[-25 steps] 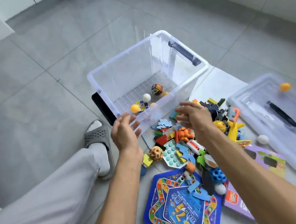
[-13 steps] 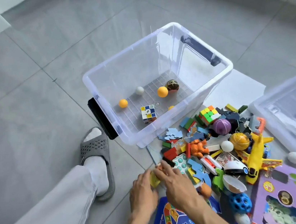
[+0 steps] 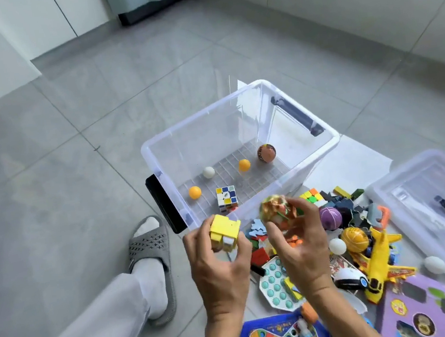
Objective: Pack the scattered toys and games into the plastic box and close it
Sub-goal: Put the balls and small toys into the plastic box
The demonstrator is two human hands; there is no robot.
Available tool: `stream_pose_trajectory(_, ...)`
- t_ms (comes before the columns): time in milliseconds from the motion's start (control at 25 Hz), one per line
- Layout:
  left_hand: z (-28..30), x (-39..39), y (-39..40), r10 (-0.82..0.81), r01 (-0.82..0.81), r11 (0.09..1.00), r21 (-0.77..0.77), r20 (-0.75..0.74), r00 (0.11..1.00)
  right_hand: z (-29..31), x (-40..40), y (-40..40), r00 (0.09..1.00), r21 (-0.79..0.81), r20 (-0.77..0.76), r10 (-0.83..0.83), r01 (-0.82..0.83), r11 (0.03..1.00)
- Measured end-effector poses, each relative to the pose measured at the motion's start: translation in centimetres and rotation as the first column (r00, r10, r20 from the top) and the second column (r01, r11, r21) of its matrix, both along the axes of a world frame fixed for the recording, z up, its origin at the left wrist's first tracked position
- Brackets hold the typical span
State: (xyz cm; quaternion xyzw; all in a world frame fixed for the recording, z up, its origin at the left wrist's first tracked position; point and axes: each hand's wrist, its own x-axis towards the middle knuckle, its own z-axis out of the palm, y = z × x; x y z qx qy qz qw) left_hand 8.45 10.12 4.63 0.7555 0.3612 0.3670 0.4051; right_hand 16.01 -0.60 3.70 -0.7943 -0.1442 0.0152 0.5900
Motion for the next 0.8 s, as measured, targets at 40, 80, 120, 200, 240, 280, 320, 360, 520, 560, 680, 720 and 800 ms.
stream_pose_trajectory(40, 1.1, 0.9, 1.3, 0.006, -0.005, 0.999, 0.042, -0.020, 1.000, 1.7, 1.2, 0.9, 1.000, -0.007, 0.006, 0.020, -0.020, 1.000)
stream_pose_trajectory(80, 1.8, 1.9, 2.8, 0.013, -0.008, 0.998, 0.065, -0.079, 0.997, 3.0, 2.4, 1.6, 0.998, -0.013, -0.039, 0.049, -0.050, 0.999)
stream_pose_trajectory(120, 2.1, 2.7, 4.3, 0.020, -0.010, 0.998, 0.062, -0.162, 0.987, 4.0, 3.5, 2.3, 0.988, -0.001, -0.131, 0.084, -0.085, 0.996)
stream_pose_trajectory(200, 1.8, 3.5, 6.6, -0.004, -0.013, 0.998, -0.055, -0.301, 0.954, 5.4, 5.0, 2.7, 0.923, 0.116, -0.346, 0.165, -0.133, 0.984)
stream_pose_trajectory(240, 1.6, 3.6, 7.3, -0.028, -0.025, 0.987, -0.159, -0.322, 0.946, 6.0, 5.2, 2.4, 0.894, 0.179, -0.407, 0.189, -0.125, 0.976)
stream_pose_trajectory(280, 1.7, 3.6, 7.7, -0.044, -0.044, 0.964, -0.260, -0.323, 0.945, 6.4, 5.4, 1.7, 0.879, 0.216, -0.437, 0.193, -0.106, 0.971)
stream_pose_trajectory(320, 1.8, 3.5, 7.8, -0.045, -0.066, 0.941, -0.331, -0.315, 0.948, 6.6, 5.4, 0.5, 0.874, 0.229, -0.450, 0.182, -0.084, 0.970)
stream_pose_trajectory(360, 1.9, 3.3, 7.5, -0.036, -0.080, 0.931, -0.357, -0.307, 0.951, 6.6, 5.2, -0.9, 0.881, 0.194, -0.450, 0.147, -0.064, 0.979)
stream_pose_trajectory(520, 1.1, 1.0, 2.8, -0.015, -0.022, 0.980, -0.198, -0.184, 0.983, 1.2, 2.1, -9.5, 0.941, -0.303, -0.315, -0.126, 0.026, 0.953)
stream_pose_trajectory(560, 0.4, 0.2, 0.9, -0.038, 0.008, 0.986, -0.169, -0.176, 0.984, -0.7, 1.3, -11.7, 0.955, -0.468, -0.257, -0.152, 0.015, 0.884)
stream_pose_trajectory(680, -2.6, -1.8, -3.8, -0.207, 0.159, 0.971, -0.176, -0.295, 0.933, -5.8, -0.2, -16.1, 0.964, -0.787, -0.260, -0.047, -0.183, 0.589)
stream_pose_trajectory(720, -3.5, -2.3, -4.9, -0.270, 0.210, 0.957, -0.201, -0.346, 0.899, -7.2, -0.4, -16.7, 0.952, -0.824, -0.308, -0.002, -0.265, 0.500)
stream_pose_trajectory(800, -4.6, -3.3, -6.3, -0.363, 0.274, 0.927, -0.256, -0.423, 0.831, -9.4, -1.0, -17.1, 0.938, -0.873, -0.340, 0.062, -0.339, 0.349)
